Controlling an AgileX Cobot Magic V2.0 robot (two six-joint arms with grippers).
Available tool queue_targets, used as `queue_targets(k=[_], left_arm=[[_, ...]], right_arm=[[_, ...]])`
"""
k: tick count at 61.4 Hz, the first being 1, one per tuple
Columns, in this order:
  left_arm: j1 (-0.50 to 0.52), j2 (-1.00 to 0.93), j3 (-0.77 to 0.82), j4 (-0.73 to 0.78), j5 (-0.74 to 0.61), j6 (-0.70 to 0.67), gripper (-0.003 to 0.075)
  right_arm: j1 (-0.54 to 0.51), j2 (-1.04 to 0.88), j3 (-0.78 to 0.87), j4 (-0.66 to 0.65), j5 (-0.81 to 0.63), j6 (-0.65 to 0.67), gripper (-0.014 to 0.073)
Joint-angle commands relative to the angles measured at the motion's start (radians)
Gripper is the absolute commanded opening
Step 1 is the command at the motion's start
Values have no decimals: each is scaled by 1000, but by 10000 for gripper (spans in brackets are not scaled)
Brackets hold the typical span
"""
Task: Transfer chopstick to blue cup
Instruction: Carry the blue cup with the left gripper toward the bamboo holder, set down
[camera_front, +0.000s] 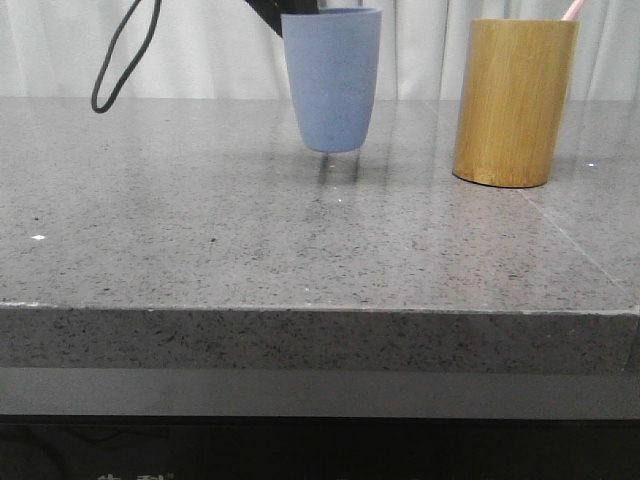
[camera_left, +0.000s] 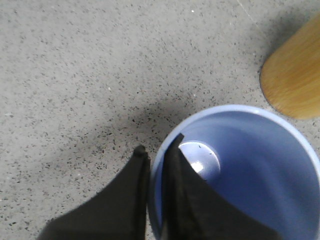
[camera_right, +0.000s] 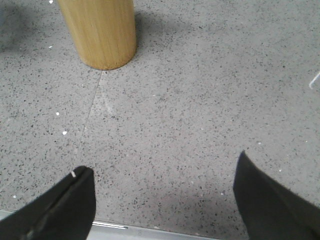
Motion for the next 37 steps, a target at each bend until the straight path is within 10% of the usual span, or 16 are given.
queue_targets(k=[1, 21, 37], left_arm=[[-12, -37, -25, -9, -38, 0, -19], [-12, -4, -27, -11, -23, 0, -6], [-12, -6, -34, -21, -28, 0, 341]], right_arm=[[-5, 2, -35, 2, -55, -10, 581], [-5, 2, -35, 2, -49, -10, 581], [-5, 2, -35, 2, -49, -10, 581]])
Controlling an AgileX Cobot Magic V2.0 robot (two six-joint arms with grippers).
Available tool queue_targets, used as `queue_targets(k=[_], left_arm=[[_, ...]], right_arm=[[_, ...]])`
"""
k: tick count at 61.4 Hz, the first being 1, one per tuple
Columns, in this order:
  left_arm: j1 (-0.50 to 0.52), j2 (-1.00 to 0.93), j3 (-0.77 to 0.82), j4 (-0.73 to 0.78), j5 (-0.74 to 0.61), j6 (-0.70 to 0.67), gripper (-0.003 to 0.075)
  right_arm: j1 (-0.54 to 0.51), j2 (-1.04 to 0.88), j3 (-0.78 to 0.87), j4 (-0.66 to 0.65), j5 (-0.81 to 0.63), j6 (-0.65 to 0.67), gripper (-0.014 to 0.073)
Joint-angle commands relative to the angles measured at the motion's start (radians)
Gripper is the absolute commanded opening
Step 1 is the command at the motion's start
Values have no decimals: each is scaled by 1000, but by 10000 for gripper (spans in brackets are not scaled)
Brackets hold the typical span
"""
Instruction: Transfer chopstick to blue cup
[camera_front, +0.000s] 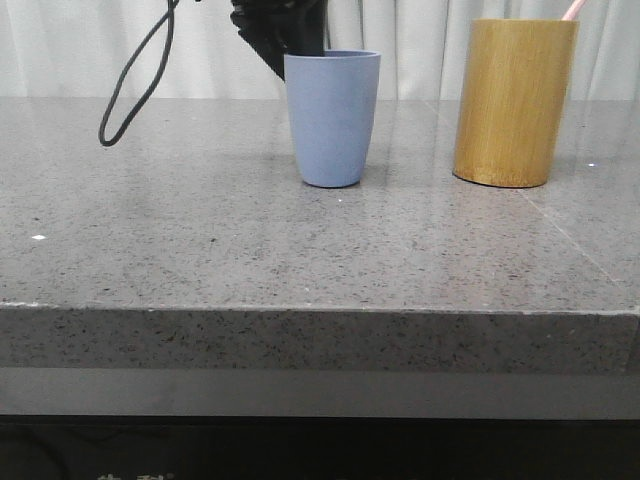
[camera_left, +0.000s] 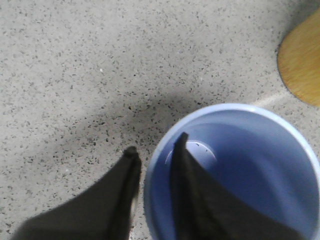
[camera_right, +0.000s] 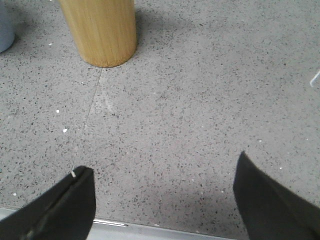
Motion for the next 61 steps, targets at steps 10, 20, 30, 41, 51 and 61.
queue_targets(k=[10, 20, 30, 41, 51, 61], left_arm=[[-9, -71, -37, -16, -30, -1, 352], [-9, -80, -100, -10, 16, -1, 336], [-9, -98, -168, 7, 75, -3, 333], [-9, -173, -162, 7, 75, -3, 333], [-9, -284, -125, 7, 75, -3, 333], [-9, -417, -48, -7, 75, -10, 333]], right_arm=[[-5, 2, -35, 9, -55, -10, 581], [-6, 15, -56, 9, -60, -9, 581], [-15, 66, -139, 8, -55, 34, 581], [-94, 169, -242, 22, -55, 50, 581], [-162, 272, -338, 114, -55, 39, 581], [-169, 382, -439, 281, -50, -54, 581]])
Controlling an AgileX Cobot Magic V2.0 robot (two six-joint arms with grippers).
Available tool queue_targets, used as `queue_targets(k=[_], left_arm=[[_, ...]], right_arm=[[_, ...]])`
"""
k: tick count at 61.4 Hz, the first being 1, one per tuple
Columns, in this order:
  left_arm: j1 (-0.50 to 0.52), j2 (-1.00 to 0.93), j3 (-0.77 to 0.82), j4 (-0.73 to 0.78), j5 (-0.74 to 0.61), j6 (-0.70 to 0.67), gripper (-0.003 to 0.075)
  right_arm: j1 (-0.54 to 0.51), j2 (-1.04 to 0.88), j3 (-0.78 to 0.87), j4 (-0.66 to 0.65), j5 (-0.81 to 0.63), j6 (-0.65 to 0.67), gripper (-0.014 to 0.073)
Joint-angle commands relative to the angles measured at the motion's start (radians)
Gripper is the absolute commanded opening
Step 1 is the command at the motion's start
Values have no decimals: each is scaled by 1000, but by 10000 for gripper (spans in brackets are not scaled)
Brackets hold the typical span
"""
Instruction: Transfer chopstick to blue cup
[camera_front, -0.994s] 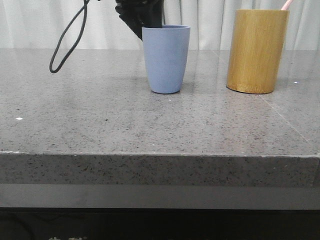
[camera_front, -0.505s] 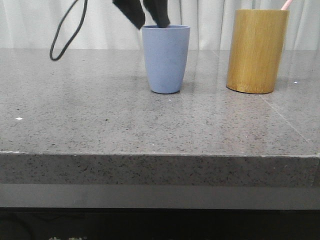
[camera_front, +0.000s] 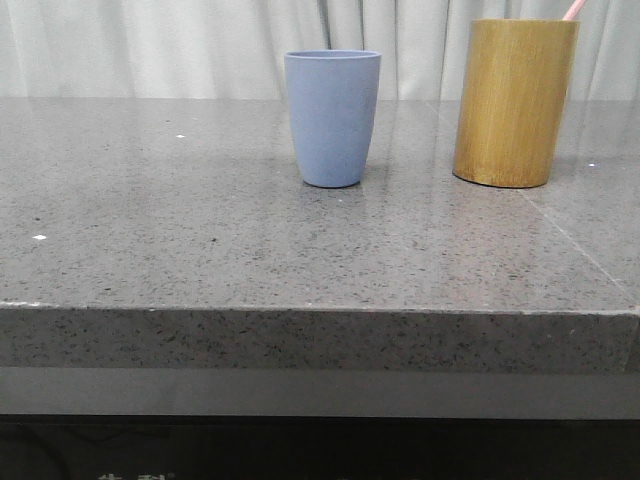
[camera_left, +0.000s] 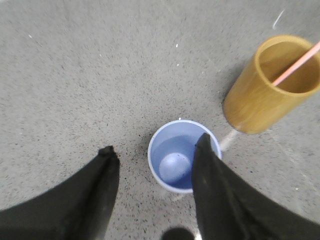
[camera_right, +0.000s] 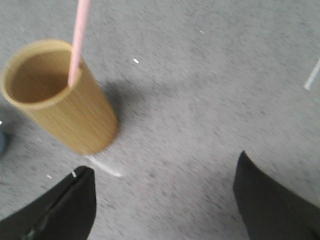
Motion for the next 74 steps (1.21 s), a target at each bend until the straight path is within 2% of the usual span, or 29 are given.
queue_targets(k=[1, 10, 23, 29, 36, 46, 52, 63, 74], left_arm=[[-9, -141, 27, -20, -12, -10, 333], [-9, -299, 202, -29, -32, -10, 333], [-9, -610, 664, -31, -247, -10, 333], [-9, -741, 860, -60, -315, -10, 333], [-9, -835, 991, -68, -354, -10, 333], [-9, -901, 1073, -72, -366, -10, 333], [-9, -907, 1080, -72, -359, -10, 333], [-9, -903, 1080, -72, -355, -10, 333], [-9, -903, 1080, -72, -355, -10, 333]], right_arm=[[-7, 51, -95, 137, -54, -77, 581], [-7, 150, -194, 293, -37, -165, 581], [-7, 308, -309, 384, -35, -183, 581], [-7, 371, -354, 446, -15, -242, 581], [-7, 422, -388, 500, 13, -292, 581], [-7, 448, -397, 507, -9, -298, 570], [-7, 456, -397, 507, -20, -303, 470], [-7, 460, -397, 508, -32, -303, 204], [-7, 460, -397, 508, -31, -303, 77]])
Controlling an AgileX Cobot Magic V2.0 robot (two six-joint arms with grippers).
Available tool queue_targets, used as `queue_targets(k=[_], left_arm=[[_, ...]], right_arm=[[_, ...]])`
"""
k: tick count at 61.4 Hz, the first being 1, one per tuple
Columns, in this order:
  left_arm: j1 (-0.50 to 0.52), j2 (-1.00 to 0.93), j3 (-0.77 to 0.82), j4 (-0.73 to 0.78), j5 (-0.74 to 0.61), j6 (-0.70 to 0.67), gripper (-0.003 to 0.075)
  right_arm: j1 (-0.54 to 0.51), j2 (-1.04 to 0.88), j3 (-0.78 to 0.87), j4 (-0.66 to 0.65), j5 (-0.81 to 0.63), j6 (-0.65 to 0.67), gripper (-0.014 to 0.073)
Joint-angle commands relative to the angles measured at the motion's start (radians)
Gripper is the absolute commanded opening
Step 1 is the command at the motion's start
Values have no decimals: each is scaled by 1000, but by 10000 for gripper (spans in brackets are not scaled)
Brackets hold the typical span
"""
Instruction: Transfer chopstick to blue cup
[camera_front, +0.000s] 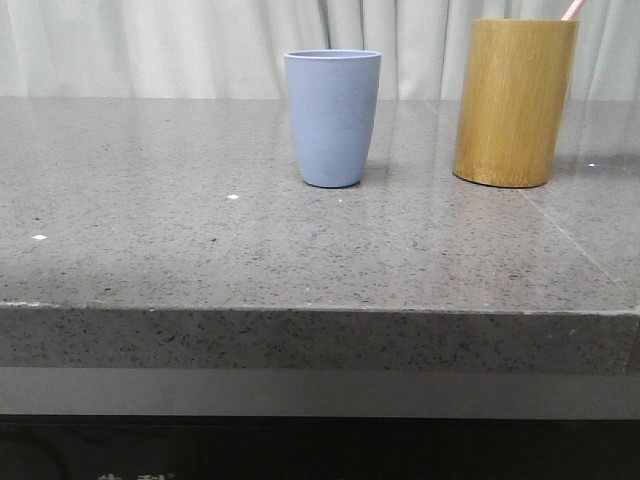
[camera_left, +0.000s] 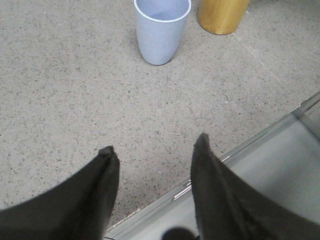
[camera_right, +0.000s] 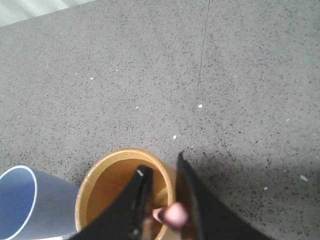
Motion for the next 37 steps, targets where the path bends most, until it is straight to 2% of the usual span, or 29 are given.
queue_targets(k=[1, 13, 23, 30, 37], left_arm=[[-9, -7, -26, -17, -68, -7, 333], [-9, -7, -26, -17, -68, -7, 333], [-9, -7, -26, -17, -68, -7, 333], [-9, -7, -26, -17, -68, -7, 333], [-9, -7, -26, -19, -68, -7, 333]], right_arm=[[-5, -35, -39, 43, -44, -15, 69], [-5, -35, -39, 43, -44, -30, -30], [-5, -53, -70, 37, -36, -78, -59], [-5, -75, -160, 27, 4, -91, -59], [-2, -99, -313, -32, 116, -91, -59]])
